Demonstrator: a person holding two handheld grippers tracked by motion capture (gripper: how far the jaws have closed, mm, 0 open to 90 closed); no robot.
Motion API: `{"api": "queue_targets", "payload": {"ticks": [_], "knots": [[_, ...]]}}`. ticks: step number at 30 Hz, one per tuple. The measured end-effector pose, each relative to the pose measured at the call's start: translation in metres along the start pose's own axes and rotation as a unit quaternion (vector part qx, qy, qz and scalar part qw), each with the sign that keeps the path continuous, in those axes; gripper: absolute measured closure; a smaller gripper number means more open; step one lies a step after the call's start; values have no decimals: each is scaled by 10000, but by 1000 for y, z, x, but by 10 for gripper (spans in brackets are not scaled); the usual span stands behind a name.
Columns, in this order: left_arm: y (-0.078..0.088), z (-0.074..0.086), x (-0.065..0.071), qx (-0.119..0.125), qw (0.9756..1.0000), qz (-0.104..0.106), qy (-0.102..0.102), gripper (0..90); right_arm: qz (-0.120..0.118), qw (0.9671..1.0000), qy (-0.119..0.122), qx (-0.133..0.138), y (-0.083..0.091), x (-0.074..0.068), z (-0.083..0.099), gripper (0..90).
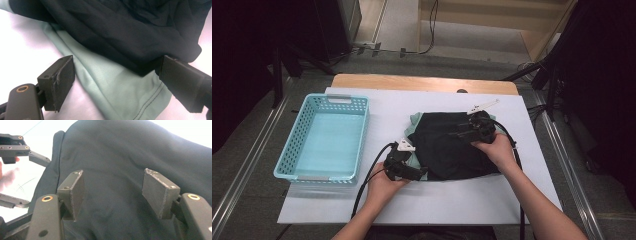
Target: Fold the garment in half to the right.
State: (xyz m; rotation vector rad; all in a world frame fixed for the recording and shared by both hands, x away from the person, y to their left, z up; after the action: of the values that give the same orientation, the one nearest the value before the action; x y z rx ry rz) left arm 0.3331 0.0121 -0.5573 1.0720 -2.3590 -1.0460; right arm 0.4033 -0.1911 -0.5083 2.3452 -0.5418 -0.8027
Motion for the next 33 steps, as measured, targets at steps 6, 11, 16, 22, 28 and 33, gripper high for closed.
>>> {"api": "queue_targets", "payload": {"ticks": [6, 11, 16, 22, 28, 33], "knots": [[-1, -1, 7, 126, 9999, -9, 79, 217, -23, 10000, 34, 19, -3, -3, -2, 331], [-3, -1, 12, 255, 9995, -202, 30, 313, -23, 10000, 64, 57, -6, -5, -4, 331], [-4, 0, 13, 360, 9982, -471, 4, 423, -15, 9999, 66, 75, -9, -7, -6, 331], [-4, 0, 12, 364, 9974, -614, 22, 508, -78, 9999, 24, 107, -16, -10, -12, 331], [-4, -1, 10, 368, 9979, -508, 174, 583, -59, 10000, 25, 69, -27, -15, -16, 331], [-5, -1, 10, 392, 9981, -421, 236, 668, -18, 10000, 96, 9, -38, -21, -23, 330]]}}
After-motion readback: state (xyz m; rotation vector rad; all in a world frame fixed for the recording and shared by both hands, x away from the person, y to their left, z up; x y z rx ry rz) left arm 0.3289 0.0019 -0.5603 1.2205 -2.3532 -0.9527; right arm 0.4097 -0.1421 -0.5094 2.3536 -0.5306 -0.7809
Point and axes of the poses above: each handheld gripper's, and its own axes: y roughly backward along the jaws, z roughly out of its underside, x roughly to its right, the point moved 7 cm from there along -y, roughly forward along the jaws, and after that the axes turned 13 degrees about -z, right-handed, at the moved point
